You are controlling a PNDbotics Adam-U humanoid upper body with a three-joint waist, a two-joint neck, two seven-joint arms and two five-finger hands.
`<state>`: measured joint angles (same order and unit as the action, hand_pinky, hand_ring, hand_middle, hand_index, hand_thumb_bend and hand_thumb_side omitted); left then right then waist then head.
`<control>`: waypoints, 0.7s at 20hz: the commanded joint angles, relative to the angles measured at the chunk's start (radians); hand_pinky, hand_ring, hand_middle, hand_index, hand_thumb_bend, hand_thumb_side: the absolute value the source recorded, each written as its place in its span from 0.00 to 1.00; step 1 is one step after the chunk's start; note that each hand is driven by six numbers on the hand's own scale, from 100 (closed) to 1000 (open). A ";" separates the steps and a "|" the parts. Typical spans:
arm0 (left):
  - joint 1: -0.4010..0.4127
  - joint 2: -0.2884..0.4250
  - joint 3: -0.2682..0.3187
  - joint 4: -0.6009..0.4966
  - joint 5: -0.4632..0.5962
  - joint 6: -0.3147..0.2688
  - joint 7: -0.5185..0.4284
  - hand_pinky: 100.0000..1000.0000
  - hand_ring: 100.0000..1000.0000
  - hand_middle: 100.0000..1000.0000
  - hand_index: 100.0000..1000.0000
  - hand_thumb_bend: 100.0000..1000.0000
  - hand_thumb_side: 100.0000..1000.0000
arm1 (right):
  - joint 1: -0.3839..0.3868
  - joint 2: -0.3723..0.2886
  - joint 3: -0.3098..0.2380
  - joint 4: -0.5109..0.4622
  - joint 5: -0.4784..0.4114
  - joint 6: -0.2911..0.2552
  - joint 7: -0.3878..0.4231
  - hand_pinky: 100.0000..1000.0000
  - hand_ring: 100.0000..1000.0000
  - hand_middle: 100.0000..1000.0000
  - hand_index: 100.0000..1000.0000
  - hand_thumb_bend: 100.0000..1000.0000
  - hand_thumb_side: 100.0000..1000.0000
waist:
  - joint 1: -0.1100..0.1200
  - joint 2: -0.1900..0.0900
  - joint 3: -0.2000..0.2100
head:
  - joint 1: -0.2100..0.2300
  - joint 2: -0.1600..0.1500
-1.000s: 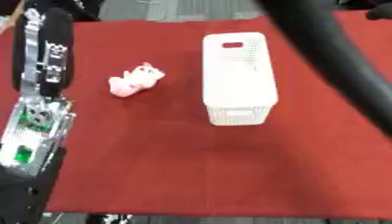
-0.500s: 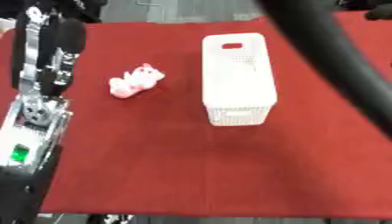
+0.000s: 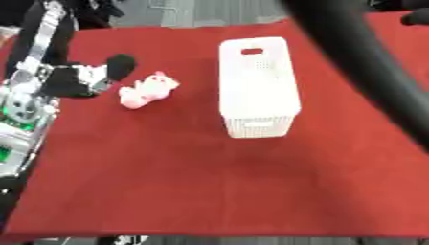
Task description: Pick up objects on the table and place them in the box.
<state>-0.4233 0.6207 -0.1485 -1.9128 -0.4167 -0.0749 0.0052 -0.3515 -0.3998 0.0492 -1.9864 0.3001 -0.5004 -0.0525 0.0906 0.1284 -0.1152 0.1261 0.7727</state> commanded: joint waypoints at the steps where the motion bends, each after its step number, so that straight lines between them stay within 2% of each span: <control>1: -0.034 0.110 -0.029 0.063 -0.048 0.023 -0.071 0.55 0.70 0.82 0.83 0.54 0.70 | -0.007 -0.022 -0.001 -0.014 0.003 0.000 0.004 0.57 0.67 0.77 0.67 0.00 0.77 | -0.001 -0.018 -0.003 | 0.018 -0.003; 5: -0.079 0.144 -0.063 0.196 -0.112 0.037 -0.151 0.53 0.69 0.82 0.84 0.52 0.73 | -0.005 -0.020 -0.004 -0.014 0.001 0.000 0.000 0.57 0.67 0.77 0.68 0.00 0.77 | -0.002 -0.019 -0.008 | 0.022 -0.003; 9: -0.128 0.107 -0.078 0.324 -0.178 0.043 -0.198 0.55 0.70 0.82 0.87 0.50 0.75 | -0.006 -0.017 -0.004 -0.014 0.001 0.000 -0.001 0.57 0.67 0.77 0.68 0.00 0.77 | -0.006 -0.018 -0.012 | 0.022 -0.003; 11: -0.146 0.084 -0.080 0.375 -0.215 0.041 -0.211 0.54 0.70 0.82 0.88 0.43 0.80 | -0.007 -0.015 -0.004 -0.014 0.000 -0.001 -0.002 0.57 0.67 0.77 0.69 0.00 0.77 | -0.009 -0.016 -0.015 | 0.020 -0.003; 14: -0.166 0.047 -0.077 0.447 -0.248 0.039 -0.208 0.54 0.71 0.83 0.88 0.41 0.81 | -0.008 -0.012 -0.005 -0.014 -0.001 -0.001 -0.004 0.57 0.67 0.77 0.69 0.00 0.77 | -0.013 -0.015 -0.023 | 0.016 -0.003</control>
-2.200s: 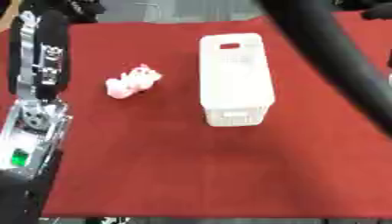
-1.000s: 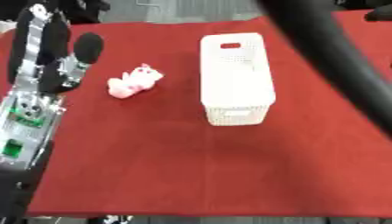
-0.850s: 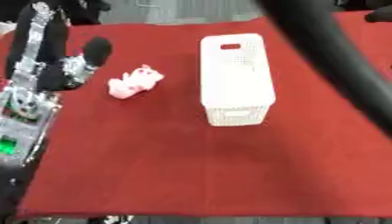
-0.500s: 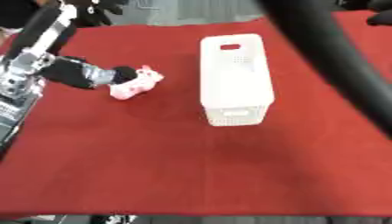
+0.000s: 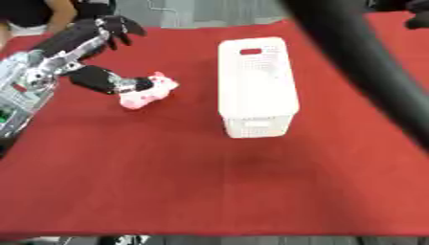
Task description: Pick up objects on the table and place them in the box.
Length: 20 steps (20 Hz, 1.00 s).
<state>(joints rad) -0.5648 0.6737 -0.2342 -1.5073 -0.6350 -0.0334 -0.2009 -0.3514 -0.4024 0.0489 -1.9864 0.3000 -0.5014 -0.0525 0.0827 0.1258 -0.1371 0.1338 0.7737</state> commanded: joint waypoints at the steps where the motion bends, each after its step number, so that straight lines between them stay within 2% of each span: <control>1: -0.028 -0.018 0.009 0.062 -0.035 -0.004 -0.001 0.54 0.71 0.84 0.88 0.39 0.83 | -0.009 -0.009 -0.005 -0.014 -0.001 -0.001 -0.005 0.57 0.67 0.77 0.69 0.00 0.77 | -0.007 -0.012 -0.003 | 0.009 -0.004; 4: -0.042 -0.051 0.007 0.109 -0.057 -0.005 -0.027 0.58 0.72 0.86 0.90 0.37 0.85 | -0.010 -0.006 -0.005 -0.014 -0.001 -0.001 -0.004 0.57 0.67 0.77 0.69 0.00 0.77 | -0.009 -0.010 -0.007 | 0.008 -0.004; 8: -0.057 -0.072 0.003 0.138 -0.106 -0.003 -0.087 0.58 0.72 0.85 0.91 0.40 0.84 | -0.012 -0.004 -0.006 -0.014 -0.002 0.000 -0.004 0.57 0.67 0.77 0.69 0.00 0.77 | -0.009 -0.009 -0.009 | 0.008 -0.004; 12: -0.071 -0.065 -0.018 0.150 -0.158 -0.019 -0.125 0.58 0.71 0.84 0.90 0.45 0.82 | -0.013 -0.004 -0.005 -0.014 -0.002 -0.001 -0.003 0.57 0.67 0.77 0.69 0.00 0.77 | -0.009 -0.009 -0.011 | 0.008 -0.004; 16: -0.096 -0.035 -0.059 0.181 -0.219 -0.058 -0.163 0.56 0.69 0.81 0.90 0.48 0.81 | -0.012 -0.006 -0.004 -0.014 -0.002 -0.001 -0.001 0.57 0.67 0.77 0.69 0.00 0.78 | -0.007 -0.011 -0.012 | 0.007 -0.004; 20: -0.113 -0.029 -0.065 0.195 -0.366 -0.091 -0.155 0.57 0.69 0.75 0.89 0.53 0.78 | -0.014 -0.012 -0.002 -0.014 -0.002 -0.002 0.002 0.57 0.67 0.77 0.69 0.00 0.78 | -0.006 -0.012 -0.011 | 0.007 -0.004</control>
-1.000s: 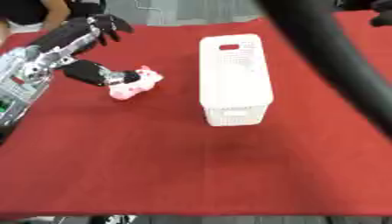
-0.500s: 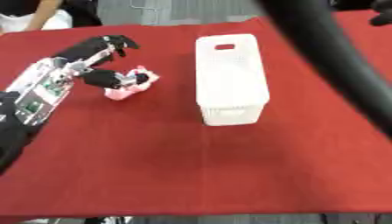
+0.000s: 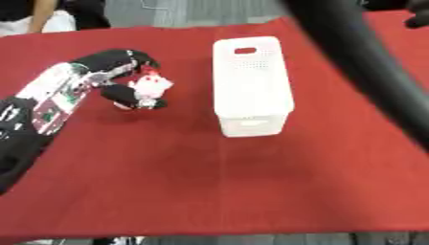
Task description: Pick up objects on the table and place them in the box.
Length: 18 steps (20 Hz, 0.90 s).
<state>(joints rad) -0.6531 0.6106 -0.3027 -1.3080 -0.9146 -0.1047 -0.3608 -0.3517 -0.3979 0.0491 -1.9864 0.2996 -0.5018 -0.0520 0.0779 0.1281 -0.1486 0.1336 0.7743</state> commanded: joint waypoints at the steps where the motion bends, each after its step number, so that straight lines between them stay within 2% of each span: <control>1: -0.024 0.029 0.007 -0.002 -0.129 -0.026 0.013 0.57 0.69 0.74 0.89 0.53 0.78 | -0.014 -0.018 -0.002 -0.014 -0.002 -0.002 0.001 0.57 0.67 0.77 0.69 0.00 0.78 | -0.002 -0.014 0.000 | 0.006 -0.004; 5: -0.027 0.003 0.022 0.040 -0.270 -0.041 0.039 0.58 0.69 0.72 0.89 0.55 0.77 | -0.016 -0.018 -0.002 -0.014 -0.002 -0.004 0.002 0.56 0.67 0.77 0.69 0.00 0.78 | -0.005 -0.013 0.000 | 0.006 -0.004; 9: -0.030 -0.037 0.073 0.094 -0.390 -0.030 0.094 0.57 0.69 0.71 0.88 0.56 0.75 | -0.016 -0.017 -0.003 -0.014 -0.003 -0.005 -0.001 0.56 0.67 0.77 0.70 0.00 0.78 | -0.009 -0.011 -0.001 | 0.004 -0.004; 13: -0.032 -0.081 0.117 0.168 -0.429 -0.006 0.141 0.57 0.68 0.72 0.88 0.55 0.76 | -0.017 -0.015 -0.003 -0.014 -0.002 -0.006 -0.001 0.56 0.67 0.77 0.69 0.00 0.78 | -0.015 -0.007 -0.001 | 0.004 -0.004; 18: -0.035 -0.147 0.168 0.249 -0.404 0.028 0.196 0.54 0.66 0.76 0.86 0.50 0.77 | -0.020 -0.012 -0.003 -0.014 -0.001 -0.007 0.000 0.56 0.67 0.77 0.69 0.00 0.78 | -0.022 0.002 -0.002 | 0.004 -0.004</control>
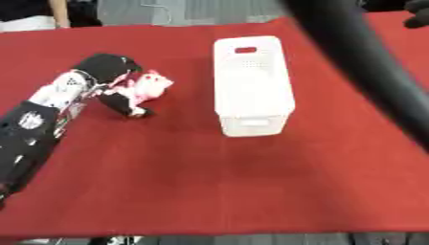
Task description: Pick up objects on the table and place them in the box.
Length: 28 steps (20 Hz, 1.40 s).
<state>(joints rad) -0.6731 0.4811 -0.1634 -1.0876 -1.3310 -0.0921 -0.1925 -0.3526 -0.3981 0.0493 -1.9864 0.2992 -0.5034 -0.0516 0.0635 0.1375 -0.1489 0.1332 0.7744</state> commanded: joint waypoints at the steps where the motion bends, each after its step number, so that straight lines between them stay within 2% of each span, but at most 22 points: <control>1: -0.015 -0.032 0.039 0.042 0.043 0.022 0.041 0.53 0.66 0.78 0.86 0.48 0.77 | -0.019 -0.012 -0.003 -0.014 0.000 -0.005 -0.001 0.56 0.67 0.77 0.69 0.00 0.78 | -0.009 -0.006 -0.002 | 0.004 -0.004; 4: -0.019 -0.078 0.062 0.096 0.196 0.041 0.076 0.52 0.66 0.85 0.85 0.43 0.76 | -0.020 -0.010 -0.003 -0.014 0.000 -0.006 0.000 0.56 0.67 0.77 0.69 0.00 0.78 | -0.013 -0.003 -0.003 | 0.006 -0.004; 5: -0.023 -0.088 0.066 0.117 0.255 0.041 0.079 0.52 0.66 0.83 0.85 0.44 0.76 | -0.020 -0.010 -0.003 -0.014 0.000 -0.006 0.000 0.56 0.67 0.77 0.69 0.00 0.78 | -0.014 -0.002 -0.003 | 0.006 -0.004; 6: -0.028 -0.111 0.075 0.156 0.340 0.039 0.069 0.51 0.65 0.88 0.83 0.26 0.70 | -0.021 -0.009 -0.003 -0.014 -0.001 -0.006 0.001 0.56 0.67 0.77 0.69 0.00 0.78 | -0.015 -0.002 -0.004 | 0.008 -0.004; 7: -0.039 -0.129 0.083 0.206 0.441 0.031 0.048 0.47 0.62 0.85 0.80 0.17 0.66 | -0.020 -0.008 -0.002 -0.014 -0.001 -0.006 0.001 0.56 0.67 0.77 0.69 0.00 0.78 | -0.016 -0.002 -0.004 | 0.008 -0.004; 8: -0.053 -0.138 0.084 0.257 0.527 0.027 0.024 0.34 0.51 0.74 0.68 0.00 0.41 | -0.020 -0.008 -0.002 -0.014 -0.001 -0.005 0.002 0.56 0.67 0.77 0.69 0.00 0.78 | -0.016 -0.002 -0.005 | 0.009 -0.004; 9: -0.065 -0.139 0.083 0.294 0.583 0.026 0.008 0.27 0.45 0.66 0.60 0.00 0.30 | -0.020 -0.008 -0.001 -0.014 -0.001 -0.005 0.003 0.56 0.67 0.77 0.69 0.00 0.78 | -0.016 -0.002 -0.005 | 0.010 -0.004; 10: -0.078 -0.133 0.078 0.319 0.597 0.034 0.006 0.00 0.16 0.34 0.29 0.00 0.07 | -0.020 -0.008 -0.001 -0.014 -0.001 -0.005 0.004 0.56 0.67 0.77 0.69 0.00 0.78 | -0.015 -0.003 -0.007 | 0.010 -0.004; 11: -0.088 -0.127 0.073 0.327 0.578 0.042 0.017 0.00 0.16 0.34 0.29 0.00 0.07 | -0.020 -0.008 0.000 -0.014 -0.002 -0.005 0.005 0.56 0.67 0.77 0.69 0.00 0.78 | -0.015 -0.002 -0.008 | 0.010 -0.004; 12: -0.097 -0.119 0.068 0.317 0.535 0.045 0.047 0.00 0.00 0.11 0.08 0.00 0.00 | -0.020 -0.009 0.000 -0.014 -0.002 -0.005 0.006 0.56 0.67 0.77 0.69 0.00 0.78 | -0.015 -0.002 -0.010 | 0.010 -0.004; 14: -0.100 -0.110 0.060 0.286 0.424 0.045 0.120 0.00 0.00 0.03 0.05 0.01 0.00 | -0.020 -0.009 0.000 -0.014 -0.003 -0.004 0.007 0.56 0.67 0.77 0.69 0.00 0.78 | -0.014 -0.002 -0.011 | 0.009 -0.004; 15: -0.100 -0.106 0.057 0.271 0.370 0.042 0.152 0.00 0.00 0.01 0.05 0.00 0.00 | -0.020 -0.009 0.000 -0.014 -0.003 -0.004 0.007 0.56 0.67 0.77 0.69 0.00 0.78 | -0.014 -0.001 -0.012 | 0.009 -0.004; 16: -0.104 -0.100 0.056 0.257 0.325 0.036 0.178 0.00 0.00 0.00 0.03 0.26 0.00 | -0.019 -0.009 0.000 -0.014 -0.003 -0.003 0.008 0.56 0.67 0.77 0.69 0.00 0.78 | -0.014 -0.002 -0.011 | 0.008 -0.004; 18: -0.113 -0.085 0.056 0.225 0.265 0.023 0.218 0.00 0.00 0.00 0.03 0.32 0.00 | -0.018 -0.009 0.000 -0.014 -0.003 -0.002 0.009 0.56 0.67 0.77 0.69 0.00 0.78 | -0.014 -0.003 -0.010 | 0.007 -0.004; 22: -0.151 -0.027 0.054 0.150 0.234 0.014 0.268 0.00 0.00 0.00 0.03 0.34 0.00 | -0.015 -0.010 0.000 -0.014 -0.003 0.001 0.011 0.56 0.67 0.77 0.69 0.00 0.78 | -0.012 -0.009 -0.004 | 0.004 -0.004; 27: -0.198 0.063 0.040 0.038 0.240 0.011 0.173 0.00 0.00 0.00 0.03 0.34 0.00 | -0.011 -0.011 -0.001 -0.014 -0.003 0.005 0.014 0.56 0.67 0.77 0.68 0.00 0.78 | -0.008 -0.017 0.001 | -0.001 -0.004; 28: -0.203 0.075 0.038 0.014 0.244 0.011 0.154 0.00 0.00 0.00 0.04 0.24 0.00 | -0.010 -0.011 -0.001 -0.014 -0.004 0.006 0.014 0.56 0.67 0.77 0.68 0.00 0.78 | -0.008 -0.019 0.002 | -0.002 -0.004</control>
<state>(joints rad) -0.8480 0.5073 -0.1244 -1.0292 -1.0895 -0.0794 -0.0160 -0.3527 -0.3974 0.0546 -1.9864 0.2992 -0.4983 -0.0390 0.0583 0.1359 -0.1473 0.1321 0.7750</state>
